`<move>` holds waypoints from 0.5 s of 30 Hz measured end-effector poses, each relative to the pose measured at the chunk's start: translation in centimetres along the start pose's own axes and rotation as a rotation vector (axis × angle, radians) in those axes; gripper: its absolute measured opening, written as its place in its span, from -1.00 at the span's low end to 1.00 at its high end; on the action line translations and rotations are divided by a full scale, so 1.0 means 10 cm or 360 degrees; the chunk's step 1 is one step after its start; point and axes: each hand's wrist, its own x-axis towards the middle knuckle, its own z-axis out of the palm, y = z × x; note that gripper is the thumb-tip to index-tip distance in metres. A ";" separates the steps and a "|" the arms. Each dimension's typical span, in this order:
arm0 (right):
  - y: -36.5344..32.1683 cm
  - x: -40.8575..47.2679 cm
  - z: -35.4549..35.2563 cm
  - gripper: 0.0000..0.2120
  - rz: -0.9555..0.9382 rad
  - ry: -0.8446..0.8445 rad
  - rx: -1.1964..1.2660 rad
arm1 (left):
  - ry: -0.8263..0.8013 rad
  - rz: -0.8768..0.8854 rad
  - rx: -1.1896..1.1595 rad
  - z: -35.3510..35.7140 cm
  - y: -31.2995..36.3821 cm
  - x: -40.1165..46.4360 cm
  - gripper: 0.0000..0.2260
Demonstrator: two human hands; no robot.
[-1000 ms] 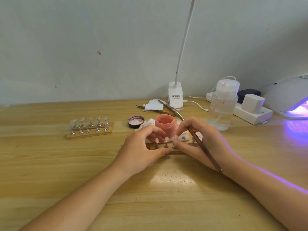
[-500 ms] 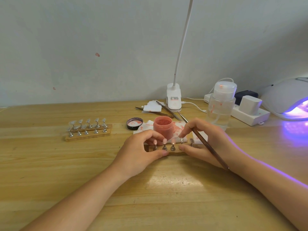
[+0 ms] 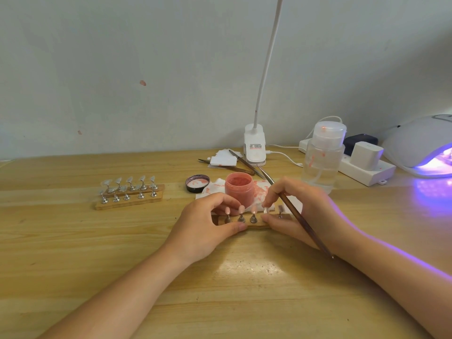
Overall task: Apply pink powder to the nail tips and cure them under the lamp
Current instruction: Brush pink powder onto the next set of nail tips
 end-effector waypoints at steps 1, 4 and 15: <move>-0.02 0.01 0.00 -0.74 -0.0033 0.0007 -0.0008 | 0.0004 0.0002 0.0006 0.00 0.00 0.00 -0.76; -0.11 0.01 0.02 -0.80 -0.0061 0.0085 0.0001 | 0.0022 0.0038 0.0050 0.01 0.01 0.00 -0.77; -0.39 0.01 0.14 -0.75 0.0025 0.0269 0.0232 | 0.0251 0.0555 0.0280 0.01 0.15 -0.07 -0.87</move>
